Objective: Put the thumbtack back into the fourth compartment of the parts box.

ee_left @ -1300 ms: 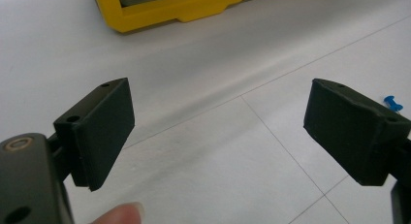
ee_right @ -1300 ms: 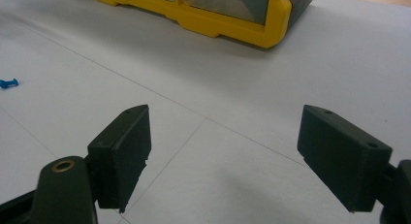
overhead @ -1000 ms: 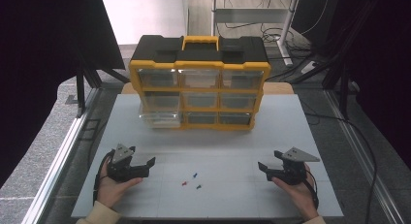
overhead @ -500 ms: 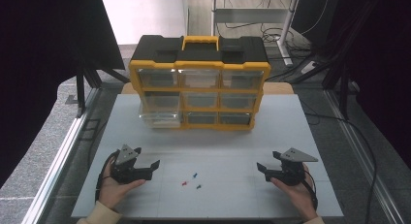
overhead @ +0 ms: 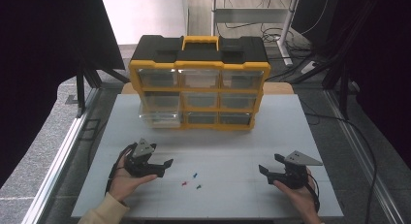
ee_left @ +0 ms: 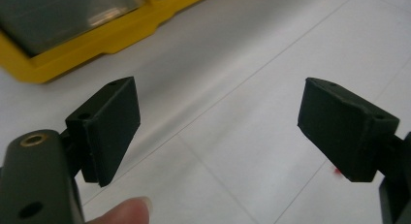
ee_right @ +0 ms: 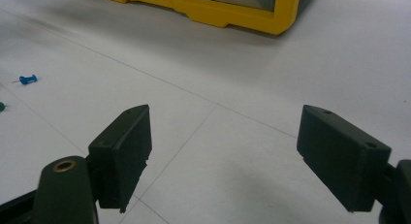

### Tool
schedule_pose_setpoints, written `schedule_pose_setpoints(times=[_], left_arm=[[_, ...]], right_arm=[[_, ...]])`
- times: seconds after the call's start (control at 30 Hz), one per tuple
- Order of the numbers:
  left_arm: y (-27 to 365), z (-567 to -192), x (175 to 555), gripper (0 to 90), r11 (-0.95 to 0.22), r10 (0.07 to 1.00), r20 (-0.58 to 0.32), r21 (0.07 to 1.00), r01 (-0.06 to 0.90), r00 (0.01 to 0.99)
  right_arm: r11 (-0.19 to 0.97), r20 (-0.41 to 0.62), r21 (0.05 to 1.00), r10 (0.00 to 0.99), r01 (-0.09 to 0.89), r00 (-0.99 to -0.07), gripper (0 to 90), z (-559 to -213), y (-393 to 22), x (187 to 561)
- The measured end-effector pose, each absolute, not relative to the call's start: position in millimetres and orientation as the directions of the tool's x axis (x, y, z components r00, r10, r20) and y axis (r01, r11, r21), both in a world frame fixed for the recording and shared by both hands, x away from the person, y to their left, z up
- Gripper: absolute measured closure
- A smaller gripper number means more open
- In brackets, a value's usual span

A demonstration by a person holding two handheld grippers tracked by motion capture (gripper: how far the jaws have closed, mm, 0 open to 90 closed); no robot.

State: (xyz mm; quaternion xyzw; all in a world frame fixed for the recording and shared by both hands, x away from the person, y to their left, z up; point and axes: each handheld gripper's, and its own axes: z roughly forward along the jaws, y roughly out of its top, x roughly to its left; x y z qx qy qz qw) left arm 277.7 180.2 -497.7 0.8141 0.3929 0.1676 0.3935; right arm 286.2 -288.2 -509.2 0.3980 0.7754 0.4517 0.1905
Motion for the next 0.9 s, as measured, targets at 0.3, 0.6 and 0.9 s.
schedule_pose_setpoints(times=[0.3, 0.6, 0.9], left_arm=[[161.1, -498.9, 280.0, 16.6, -0.467, 0.693, -0.065, 0.719, 0.515, 0.718], [138.0, -503.9, 278.7, 17.8, -0.551, 0.624, -0.085, 0.657, 0.514, 0.777], [123.4, -510.3, 275.0, 17.7, -0.635, 0.563, -0.083, 0.594, 0.495, 0.822]], right_arm=[[0.288, 0.040, 0.855, 0.793, 0.432, -0.608, 20.8, -507.9, -288.9, 283.2], [0.299, 0.035, 0.848, 0.791, 0.437, -0.611, 20.9, -509.3, -286.7, 286.5], [0.310, 0.032, 0.844, 0.786, 0.438, -0.617, 21.2, -510.2, -284.7, 288.8]])
